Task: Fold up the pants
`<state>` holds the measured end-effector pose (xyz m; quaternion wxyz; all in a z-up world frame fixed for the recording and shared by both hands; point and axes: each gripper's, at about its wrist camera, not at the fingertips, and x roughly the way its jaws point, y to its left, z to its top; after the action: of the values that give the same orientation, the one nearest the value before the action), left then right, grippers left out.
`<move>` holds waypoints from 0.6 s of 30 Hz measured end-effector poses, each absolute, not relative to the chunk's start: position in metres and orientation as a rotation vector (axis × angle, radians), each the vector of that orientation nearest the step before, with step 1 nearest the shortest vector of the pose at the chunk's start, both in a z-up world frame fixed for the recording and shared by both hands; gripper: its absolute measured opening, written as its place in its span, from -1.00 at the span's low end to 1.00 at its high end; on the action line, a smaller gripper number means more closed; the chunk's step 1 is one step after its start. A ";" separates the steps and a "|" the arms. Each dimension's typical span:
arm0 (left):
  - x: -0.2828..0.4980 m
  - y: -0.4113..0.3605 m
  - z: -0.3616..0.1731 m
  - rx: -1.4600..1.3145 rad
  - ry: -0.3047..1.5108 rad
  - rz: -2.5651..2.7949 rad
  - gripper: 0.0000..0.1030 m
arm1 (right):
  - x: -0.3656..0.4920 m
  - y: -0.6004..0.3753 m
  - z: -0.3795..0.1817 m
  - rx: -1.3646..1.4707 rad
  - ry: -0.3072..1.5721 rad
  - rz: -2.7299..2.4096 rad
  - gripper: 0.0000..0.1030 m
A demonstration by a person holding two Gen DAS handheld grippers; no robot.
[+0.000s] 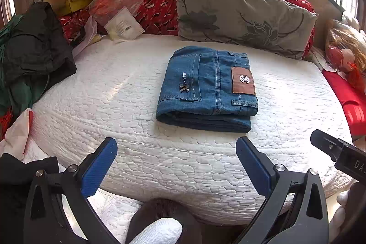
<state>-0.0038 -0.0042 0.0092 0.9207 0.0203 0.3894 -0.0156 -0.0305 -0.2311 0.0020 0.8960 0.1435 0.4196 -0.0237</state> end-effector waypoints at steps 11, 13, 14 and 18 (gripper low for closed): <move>0.003 -0.007 0.005 0.037 0.813 -0.041 1.00 | -0.029 -0.223 0.013 0.173 0.802 -0.089 1.00; 0.007 -0.008 0.002 0.041 0.827 -0.044 1.00 | -0.026 -0.221 0.012 0.155 0.805 -0.093 1.00; 0.009 -0.008 0.001 0.041 0.836 -0.047 1.00 | -0.026 -0.221 0.012 0.150 0.801 -0.096 1.00; 0.015 -0.006 -0.003 0.026 0.864 -0.052 1.00 | -0.023 -0.221 0.013 0.153 0.805 -0.096 1.00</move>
<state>0.0149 -0.0064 -0.0034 0.9078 0.0126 0.4185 -0.0250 -0.0228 -0.2214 0.0127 0.9161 0.0744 0.3911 -0.0465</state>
